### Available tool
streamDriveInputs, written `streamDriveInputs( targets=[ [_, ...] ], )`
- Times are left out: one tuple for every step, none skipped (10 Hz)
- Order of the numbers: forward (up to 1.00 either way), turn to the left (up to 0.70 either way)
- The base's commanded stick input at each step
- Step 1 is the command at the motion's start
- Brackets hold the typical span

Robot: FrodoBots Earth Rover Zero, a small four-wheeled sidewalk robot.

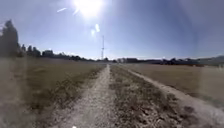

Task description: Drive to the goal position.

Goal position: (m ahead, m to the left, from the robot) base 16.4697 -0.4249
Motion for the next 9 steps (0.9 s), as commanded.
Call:
streamDriveInputs(
  targets=[
    [0.85,0.00],
    [0.85,0.00],
    [0.85,-0.18],
    [0.85,-0.31],
    [0.85,-0.22],
    [0.85,-0.04],
    [0.85,-0.23],
    [0.85,-0.15],
    [0.85,-0.02]
  ],
)
